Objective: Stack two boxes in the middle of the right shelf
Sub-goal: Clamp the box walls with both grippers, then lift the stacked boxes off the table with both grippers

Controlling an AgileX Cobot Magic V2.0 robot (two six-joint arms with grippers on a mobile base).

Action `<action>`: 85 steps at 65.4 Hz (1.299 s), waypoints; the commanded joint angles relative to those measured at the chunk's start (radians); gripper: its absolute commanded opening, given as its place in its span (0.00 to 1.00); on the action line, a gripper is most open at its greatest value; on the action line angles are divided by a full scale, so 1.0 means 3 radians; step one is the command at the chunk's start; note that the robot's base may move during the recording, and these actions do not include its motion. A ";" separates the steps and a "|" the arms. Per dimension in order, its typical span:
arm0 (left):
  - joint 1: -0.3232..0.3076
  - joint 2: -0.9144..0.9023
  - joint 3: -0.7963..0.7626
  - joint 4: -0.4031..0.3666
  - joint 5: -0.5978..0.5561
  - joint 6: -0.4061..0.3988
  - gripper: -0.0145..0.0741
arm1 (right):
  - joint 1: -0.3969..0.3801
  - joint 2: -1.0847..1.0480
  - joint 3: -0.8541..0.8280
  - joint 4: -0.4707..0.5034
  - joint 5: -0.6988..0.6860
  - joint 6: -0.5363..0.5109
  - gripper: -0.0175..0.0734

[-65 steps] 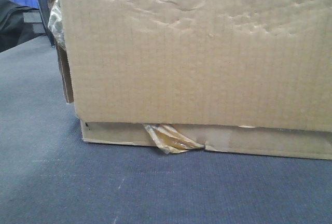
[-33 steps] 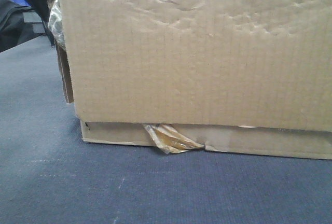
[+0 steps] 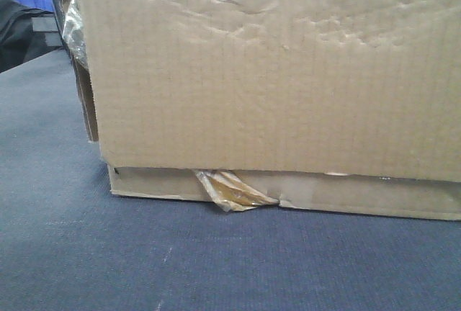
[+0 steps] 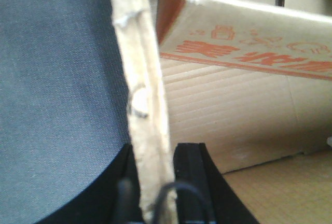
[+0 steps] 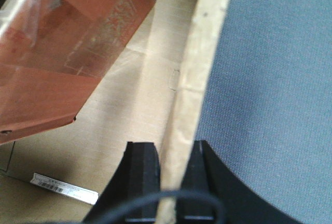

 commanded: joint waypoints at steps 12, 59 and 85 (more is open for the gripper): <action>0.0005 -0.0339 -0.0197 0.0122 -0.0030 -0.0049 0.04 | -0.0001 -0.0266 -0.0287 0.0025 -0.0105 -0.0041 0.03; 0.0005 -0.0857 -0.1106 0.0290 -0.0292 -0.0049 0.04 | -0.0001 -0.0574 -0.1642 0.0025 -0.0141 -0.0041 0.03; 0.0005 -0.0857 -0.1106 0.0312 -0.0385 -0.0049 0.04 | -0.0001 -0.0574 -0.1642 0.0025 -0.0175 -0.0041 0.03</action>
